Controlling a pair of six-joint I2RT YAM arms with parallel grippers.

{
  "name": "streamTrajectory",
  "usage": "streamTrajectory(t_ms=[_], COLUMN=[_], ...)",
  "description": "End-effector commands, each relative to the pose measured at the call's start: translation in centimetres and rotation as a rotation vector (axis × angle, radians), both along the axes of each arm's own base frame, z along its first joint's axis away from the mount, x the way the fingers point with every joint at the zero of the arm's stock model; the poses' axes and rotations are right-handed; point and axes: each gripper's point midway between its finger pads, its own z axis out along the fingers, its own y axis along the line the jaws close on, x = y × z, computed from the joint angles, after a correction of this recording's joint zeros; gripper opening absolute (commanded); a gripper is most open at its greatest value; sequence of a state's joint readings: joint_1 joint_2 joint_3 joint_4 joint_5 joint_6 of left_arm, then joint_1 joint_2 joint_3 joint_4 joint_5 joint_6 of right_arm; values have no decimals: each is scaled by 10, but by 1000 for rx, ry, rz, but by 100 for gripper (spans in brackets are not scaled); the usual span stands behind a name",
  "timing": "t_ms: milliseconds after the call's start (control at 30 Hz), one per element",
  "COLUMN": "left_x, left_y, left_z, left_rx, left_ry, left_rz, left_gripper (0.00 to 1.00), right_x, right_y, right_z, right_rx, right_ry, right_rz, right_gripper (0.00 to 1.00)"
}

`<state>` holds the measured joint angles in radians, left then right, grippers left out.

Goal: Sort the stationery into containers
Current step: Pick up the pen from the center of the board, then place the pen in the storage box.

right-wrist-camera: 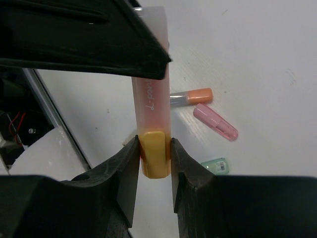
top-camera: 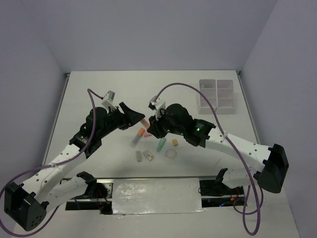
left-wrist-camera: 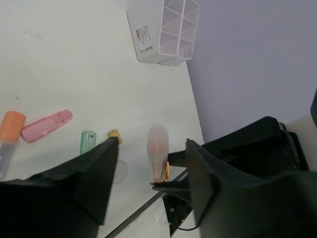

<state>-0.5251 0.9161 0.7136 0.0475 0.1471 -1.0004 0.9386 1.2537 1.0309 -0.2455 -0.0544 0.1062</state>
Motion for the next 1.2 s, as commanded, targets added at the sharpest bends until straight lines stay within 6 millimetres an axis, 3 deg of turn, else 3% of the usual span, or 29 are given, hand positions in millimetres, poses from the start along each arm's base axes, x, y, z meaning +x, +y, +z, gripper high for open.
streamTrajectory(t_ms=[0,100,233,267,300,333,400,433,467,500,533,600,633,733,767,800,833,867,900,933,967,1000,1033,1167], left_x=[4,4,3,2,2,2,1,0,-1,-1,-1,0,0,-2,-5,-7,-6,-12,-14,-17,-18,-24,-25,-33], left_y=[-7,-11,-12,-12,-12,-12,-13,-14,-15,-14,-13,-8,-6,4,8,12,17,23,24,31,32,36,36,33], left_z=[22,23,26,25,25,27,28,28,34,32,33,37,39,56,67,62,78,90,80,99,93,111,113,128], left_rx=[-54,-45,-41,-39,-36,-37,-43,-51,-72,-78,-86,-107,-114,-180,-217,-231,-291,-353,-377,-459,-482,-555,-575,-627], left_ry=[-66,-65,-73,-73,-74,-79,-80,-80,-93,-90,-94,-103,-109,-167,-188,-192,-261,-293,-291,-347,-356,-409,-422,-491], left_rz=[-13,-30,-36,-39,-41,-41,-50,-53,-55,-47,-42,-11,0,50,66,83,110,119,119,144,144,135,133,102], left_gripper=[63,46,41,32,12,4,0,0,0,0,0,0,0,0,0,0,0,0,0,0,0,0,0,0], right_x=[-8,-6,3,3,2,1,1,-1,1,1,0,-3,-4,-8,-12,-10,-6,-15,-18,-24,-27,-32,-35,-34], right_y=[17,17,10,10,10,10,11,11,11,9,5,0,-4,-20,-27,-35,-44,-46,-46,-48,-44,-41,-41,-26], right_z=[40,37,31,30,32,30,36,31,37,44,38,59,57,78,104,110,85,119,99,122,122,125,140,150], right_rx=[86,64,-9,-17,-13,-12,18,21,49,79,83,180,198,355,506,585,621,841,875,997,1033,1059,1119,1167], right_ry=[-68,-78,-97,-95,-100,-98,-112,-108,-128,-138,-133,-158,-148,-139,-108,-79,-28,-7,35,21,43,46,25,68], right_rz=[68,74,44,44,49,53,56,59,49,34,23,5,-9,-77,-132,-196,-277,-251,-252,-217,-195,-168,-138,-110], right_gripper=[0,0,0,0,0,0,3,8,35,53,63,81,98,100,100,100,100,100,100,100,100,99,99,97])
